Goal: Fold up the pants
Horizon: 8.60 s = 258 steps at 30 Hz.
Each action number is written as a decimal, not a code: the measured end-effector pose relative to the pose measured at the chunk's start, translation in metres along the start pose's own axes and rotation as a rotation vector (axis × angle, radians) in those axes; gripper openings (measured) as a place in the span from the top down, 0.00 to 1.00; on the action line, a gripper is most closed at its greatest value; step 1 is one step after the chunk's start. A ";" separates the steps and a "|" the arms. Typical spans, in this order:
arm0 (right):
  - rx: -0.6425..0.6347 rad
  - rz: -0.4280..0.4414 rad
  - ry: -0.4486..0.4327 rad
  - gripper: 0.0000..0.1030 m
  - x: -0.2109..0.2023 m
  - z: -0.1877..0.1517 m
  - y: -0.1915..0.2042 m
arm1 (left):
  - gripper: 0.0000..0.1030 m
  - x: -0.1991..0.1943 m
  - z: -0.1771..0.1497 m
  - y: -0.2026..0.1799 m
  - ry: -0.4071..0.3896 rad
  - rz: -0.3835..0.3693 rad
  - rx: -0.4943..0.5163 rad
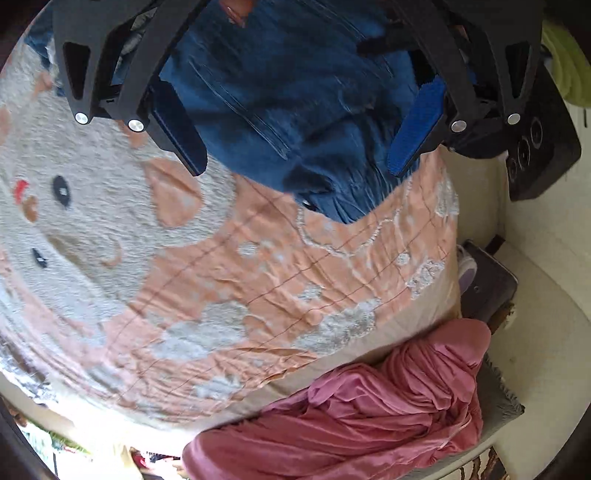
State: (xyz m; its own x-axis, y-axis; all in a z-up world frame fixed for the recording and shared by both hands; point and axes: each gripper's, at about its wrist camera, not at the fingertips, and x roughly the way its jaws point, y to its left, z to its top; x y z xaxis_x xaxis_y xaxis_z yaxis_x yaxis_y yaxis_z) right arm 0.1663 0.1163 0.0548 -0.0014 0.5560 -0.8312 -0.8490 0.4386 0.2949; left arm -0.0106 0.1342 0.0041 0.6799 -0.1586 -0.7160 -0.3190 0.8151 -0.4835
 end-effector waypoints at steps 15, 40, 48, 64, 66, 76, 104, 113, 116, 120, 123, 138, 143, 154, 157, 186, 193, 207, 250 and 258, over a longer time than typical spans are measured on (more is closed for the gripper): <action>-0.015 0.118 -0.056 0.68 -0.007 -0.013 0.000 | 0.55 -0.012 0.005 -0.005 -0.113 -0.065 -0.012; 0.203 0.080 -0.354 0.33 -0.167 -0.166 -0.125 | 0.47 0.027 -0.050 -0.173 -0.072 -0.205 0.490; 0.367 0.090 -0.383 0.17 -0.182 -0.192 -0.136 | 0.37 0.024 -0.088 -0.201 -0.031 -0.350 0.670; 0.299 -0.205 -0.098 0.41 -0.136 -0.215 -0.147 | 0.24 0.009 -0.087 -0.190 -0.068 -0.347 0.686; 0.279 -0.218 -0.087 0.37 -0.133 -0.214 -0.145 | 0.24 0.014 -0.080 -0.186 -0.088 -0.282 0.677; 0.227 -0.170 -0.248 0.33 -0.169 -0.196 -0.128 | 0.35 0.017 -0.091 -0.187 -0.099 -0.173 0.753; 0.355 -0.254 -0.235 0.33 -0.148 -0.182 -0.157 | 0.47 0.041 -0.118 -0.203 0.178 -0.345 0.735; 0.404 -0.244 -0.333 0.23 -0.180 -0.200 -0.150 | 0.29 0.011 -0.099 -0.201 0.120 -0.330 0.691; 0.428 -0.247 -0.367 0.20 -0.189 -0.209 -0.147 | 0.22 0.004 -0.091 -0.201 0.083 -0.303 0.677; 0.444 -0.242 -0.425 0.15 -0.201 -0.218 -0.140 | 0.14 -0.001 -0.078 -0.201 0.037 -0.245 0.672; 0.455 -0.241 -0.463 0.12 -0.209 -0.226 -0.133 | 0.10 -0.002 -0.067 -0.199 0.018 -0.218 0.657; 0.484 -0.263 -0.475 0.09 -0.207 -0.251 -0.114 | 0.09 0.018 -0.017 -0.192 -0.018 -0.087 0.607; 0.508 -0.274 -0.440 0.09 -0.194 -0.254 -0.118 | 0.09 0.037 -0.015 -0.180 0.012 -0.058 0.580; 0.592 -0.269 -0.345 0.09 -0.165 -0.260 -0.136 | 0.09 0.061 -0.013 -0.159 0.063 -0.032 0.530; 0.589 -0.259 -0.331 0.09 -0.159 -0.259 -0.136 | 0.09 0.065 -0.014 -0.157 0.074 -0.024 0.526; 0.635 -0.044 -0.356 0.60 -0.128 -0.254 -0.146 | 0.72 0.093 -0.018 -0.143 0.216 -0.213 0.341; 0.496 -0.117 -0.434 0.70 -0.144 -0.236 -0.120 | 0.84 0.070 -0.014 -0.159 0.118 -0.240 0.404; 0.397 -0.187 -0.461 0.70 -0.123 -0.121 -0.161 | 0.75 0.089 0.068 -0.154 -0.107 -0.044 0.437; 0.419 -0.477 -0.543 0.05 -0.171 -0.195 -0.094 | 0.09 0.030 0.017 -0.132 -0.090 0.053 0.411; 0.397 -0.503 -0.468 0.05 -0.155 -0.220 -0.069 | 0.09 0.014 -0.017 -0.119 -0.083 0.062 0.386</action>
State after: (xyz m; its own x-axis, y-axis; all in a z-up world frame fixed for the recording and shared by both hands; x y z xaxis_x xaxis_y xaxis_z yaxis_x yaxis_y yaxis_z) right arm 0.1088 -0.1556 0.0597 0.6297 0.4243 -0.6507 -0.4362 0.8863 0.1557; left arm 0.0255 0.0252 0.0426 0.7231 -0.0700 -0.6871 -0.1000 0.9737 -0.2045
